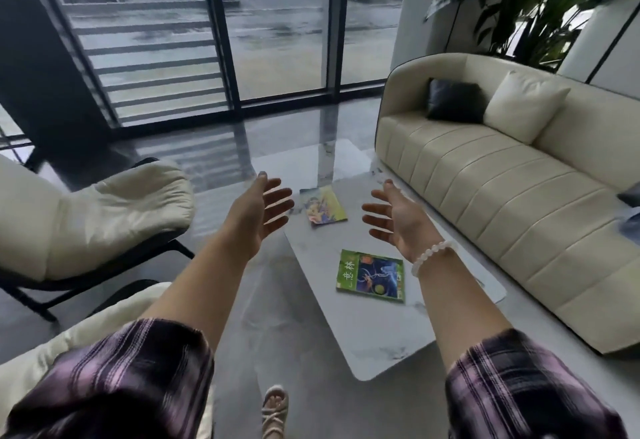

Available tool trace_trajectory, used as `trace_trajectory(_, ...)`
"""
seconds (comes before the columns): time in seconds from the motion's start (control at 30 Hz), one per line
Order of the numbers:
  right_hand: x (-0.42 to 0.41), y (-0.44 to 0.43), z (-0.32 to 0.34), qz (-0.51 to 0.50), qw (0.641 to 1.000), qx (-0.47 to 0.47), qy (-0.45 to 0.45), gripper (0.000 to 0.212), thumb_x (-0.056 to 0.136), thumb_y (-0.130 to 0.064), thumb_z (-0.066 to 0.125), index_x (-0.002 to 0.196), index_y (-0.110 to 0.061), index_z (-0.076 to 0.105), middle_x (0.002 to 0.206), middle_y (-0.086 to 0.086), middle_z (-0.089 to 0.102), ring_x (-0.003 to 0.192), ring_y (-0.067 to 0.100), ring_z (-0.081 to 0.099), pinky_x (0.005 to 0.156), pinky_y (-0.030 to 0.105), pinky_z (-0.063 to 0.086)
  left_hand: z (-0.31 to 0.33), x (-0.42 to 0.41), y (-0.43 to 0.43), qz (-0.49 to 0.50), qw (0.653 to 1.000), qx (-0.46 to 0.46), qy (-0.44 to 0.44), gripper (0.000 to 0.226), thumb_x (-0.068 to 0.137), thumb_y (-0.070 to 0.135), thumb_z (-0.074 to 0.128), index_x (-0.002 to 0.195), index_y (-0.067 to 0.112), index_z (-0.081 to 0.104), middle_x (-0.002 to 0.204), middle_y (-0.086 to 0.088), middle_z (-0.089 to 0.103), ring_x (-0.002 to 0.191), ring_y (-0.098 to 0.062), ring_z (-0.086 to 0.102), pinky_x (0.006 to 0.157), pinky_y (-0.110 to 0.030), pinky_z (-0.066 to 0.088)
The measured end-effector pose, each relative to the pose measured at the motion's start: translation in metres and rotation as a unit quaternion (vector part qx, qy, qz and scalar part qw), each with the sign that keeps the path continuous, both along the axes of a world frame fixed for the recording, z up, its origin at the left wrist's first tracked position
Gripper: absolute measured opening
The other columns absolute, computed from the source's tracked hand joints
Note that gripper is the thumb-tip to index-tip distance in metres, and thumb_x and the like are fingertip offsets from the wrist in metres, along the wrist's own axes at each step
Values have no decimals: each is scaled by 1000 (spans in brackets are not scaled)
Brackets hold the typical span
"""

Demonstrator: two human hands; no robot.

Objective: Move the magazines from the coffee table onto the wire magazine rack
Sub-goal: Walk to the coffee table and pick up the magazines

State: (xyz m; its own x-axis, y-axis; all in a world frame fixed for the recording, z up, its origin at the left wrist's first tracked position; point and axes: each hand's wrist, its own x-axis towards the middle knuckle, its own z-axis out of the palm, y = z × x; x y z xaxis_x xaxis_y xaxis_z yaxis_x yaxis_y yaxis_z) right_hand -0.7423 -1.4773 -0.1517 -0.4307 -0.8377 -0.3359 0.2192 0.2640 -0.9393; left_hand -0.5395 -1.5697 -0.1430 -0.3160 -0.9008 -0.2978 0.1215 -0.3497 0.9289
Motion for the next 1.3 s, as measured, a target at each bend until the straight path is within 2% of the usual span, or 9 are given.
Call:
trace_trajectory(0.23,-56,-127,-68,-97,995,33,-2,43,96,-49,36,118,-17,54,104,5,64,93,21,60,93,42,47,-62,-93,-158,-99,994,36,-30,36,98,41,31,112,17,55,96,2,65,89,-14,63,85,-31,48)
trace_trajectory(0.37,-79,-171,-103,-144,988,56,-27,43,96,-48,37,119,-16,54,103,5,63,89,20,60,80,36,47,-106,-133,-213,-125,987,84,-60,33,97,40,32,100,20,58,94,3,64,83,-11,62,76,-28,47)
trace_trajectory(0.5,-110,-199,-138,-182,980,71,-33,40,97,-47,36,116,-17,54,104,7,63,89,20,59,74,32,46,-151,-169,-250,-145,980,107,-80,34,97,42,33,108,20,57,93,5,64,81,-10,62,71,-26,47)
trace_trajectory(0.67,-154,-219,-198,-206,972,111,-21,36,99,-34,39,126,-14,51,104,5,63,92,20,60,83,36,46,-205,-213,-278,-157,974,132,-95,33,98,39,32,107,19,57,92,4,65,83,-11,62,71,-27,48)
trace_trajectory(0.77,-182,-228,-236,-193,972,134,2,31,99,-20,41,129,-15,48,112,6,62,100,20,59,89,37,47,-241,-245,-292,-158,973,129,-110,32,98,39,33,109,18,56,94,4,66,86,-12,62,74,-28,49)
trace_trajectory(0.9,-221,-240,-300,-185,971,150,15,35,98,-15,40,132,-18,46,118,4,59,108,18,57,95,35,46,-301,-290,-307,-157,968,130,-144,27,98,37,34,104,23,57,98,5,67,94,-11,62,76,-28,47)
trace_trajectory(1.1,-249,-239,-367,-174,968,179,27,39,96,-9,45,133,-19,46,120,2,57,110,16,57,87,30,48,-369,-317,-301,-169,956,136,-197,32,98,33,31,118,20,52,112,2,64,107,-14,57,95,-33,42)
trace_trajectory(1.2,-257,-235,-406,-153,966,204,45,40,95,-7,47,134,-20,46,120,-1,57,112,14,54,88,28,45,-406,-326,-290,-189,946,126,-230,32,98,31,34,122,20,51,119,1,62,110,-13,54,89,-29,39)
trace_trajectory(1.3,-264,-234,-442,-113,963,229,88,42,94,-7,49,133,-19,46,118,-3,55,114,14,52,91,26,41,-438,-331,-283,-208,936,113,-262,36,98,29,39,129,16,49,126,-1,58,101,-9,52,79,-23,37)
